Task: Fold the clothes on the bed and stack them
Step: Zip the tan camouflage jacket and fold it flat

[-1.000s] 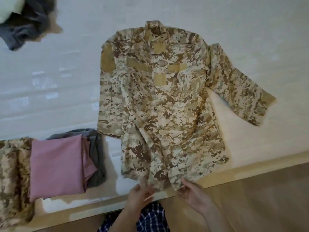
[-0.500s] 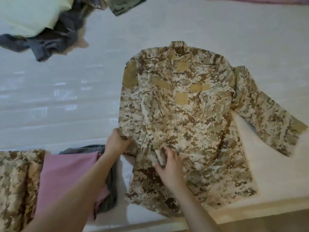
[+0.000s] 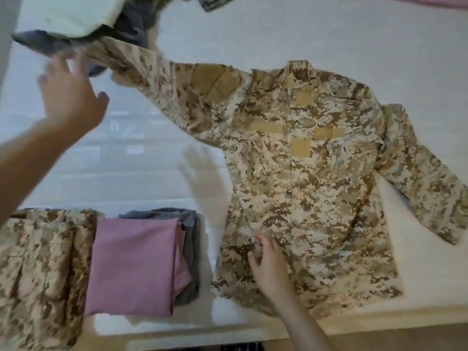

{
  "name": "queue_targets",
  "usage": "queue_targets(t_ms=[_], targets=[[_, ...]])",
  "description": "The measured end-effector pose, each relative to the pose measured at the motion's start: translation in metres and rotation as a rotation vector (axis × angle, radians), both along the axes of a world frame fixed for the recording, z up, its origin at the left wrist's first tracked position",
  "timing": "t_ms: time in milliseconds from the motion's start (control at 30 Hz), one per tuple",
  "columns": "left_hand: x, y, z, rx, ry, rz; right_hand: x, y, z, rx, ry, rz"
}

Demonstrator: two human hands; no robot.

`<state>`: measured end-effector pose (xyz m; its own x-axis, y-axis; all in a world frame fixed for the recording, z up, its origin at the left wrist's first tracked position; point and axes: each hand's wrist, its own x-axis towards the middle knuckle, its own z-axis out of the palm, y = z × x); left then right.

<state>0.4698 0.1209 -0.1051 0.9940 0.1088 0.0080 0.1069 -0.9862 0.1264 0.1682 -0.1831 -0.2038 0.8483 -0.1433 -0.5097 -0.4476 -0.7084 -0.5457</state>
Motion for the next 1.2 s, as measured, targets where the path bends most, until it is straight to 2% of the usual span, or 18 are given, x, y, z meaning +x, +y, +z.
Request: queue_targets(t_ms=[67, 133, 200, 267, 400, 467, 567, 600, 667, 733, 800, 900, 967, 1067, 1133, 1200], targets=[[-0.059, -0.036, -0.024, -0.14, 0.08, -0.148, -0.005, -0.001, 0.0, -0.081, -0.037, 0.006], [-0.154, -0.09, -0.049, -0.373, 0.305, -0.232, -0.006, -0.008, -0.003, -0.157, -0.064, -0.021], [-0.229, -0.126, -0.077, -0.495, 0.508, -0.209, -0.002, -0.019, -0.009, -0.23, -0.041, -0.028], [-0.275, -0.148, -0.104, -0.489, 0.586, -0.135, 0.003, -0.03, -0.014, -0.328, 0.025, 0.06], [-0.302, -0.168, -0.132, -0.453, 0.547, -0.102, 0.018, -0.034, -0.025, -0.465, 0.02, 0.271], [-0.299, -0.167, -0.137, -0.477, 0.568, -0.071, 0.026, -0.041, -0.025, -0.354, 0.004, 0.247], [-0.301, -0.158, -0.129, -0.818, 0.57, 0.149, 0.036, -0.065, -0.009, 0.078, 0.096, -0.138], [-0.305, -0.154, -0.123, -0.924, 0.546, 0.205, 0.036, -0.074, -0.005, 0.162, 0.104, -0.236], [-0.317, -0.15, -0.115, -1.094, 0.484, 0.305, 0.033, -0.087, 0.001, 0.226, 0.113, -0.29], [-0.326, -0.15, -0.11, -1.171, 0.443, 0.409, 0.031, -0.091, 0.001, 0.252, 0.123, -0.286], [-0.326, -0.155, -0.11, -1.123, 0.435, 0.461, 0.032, -0.088, -0.002, 0.238, 0.129, -0.306], [-0.315, -0.159, -0.116, -0.938, 0.409, 0.388, 0.034, -0.078, -0.009, 0.13, 0.137, -0.261], [-0.307, -0.159, -0.121, -0.782, 0.39, 0.263, 0.041, -0.07, -0.014, -0.023, 0.103, -0.161], [-0.29, -0.163, -0.128, -0.625, 0.339, 0.071, 0.067, -0.062, -0.021, -0.251, -0.057, -0.068], [-0.27, -0.168, -0.132, -0.531, 0.287, -0.027, 0.094, -0.063, -0.026, -0.35, -0.123, -0.077], [-0.242, -0.176, -0.138, -0.432, 0.243, -0.136, 0.123, -0.068, -0.031, -0.373, -0.107, -0.169]])
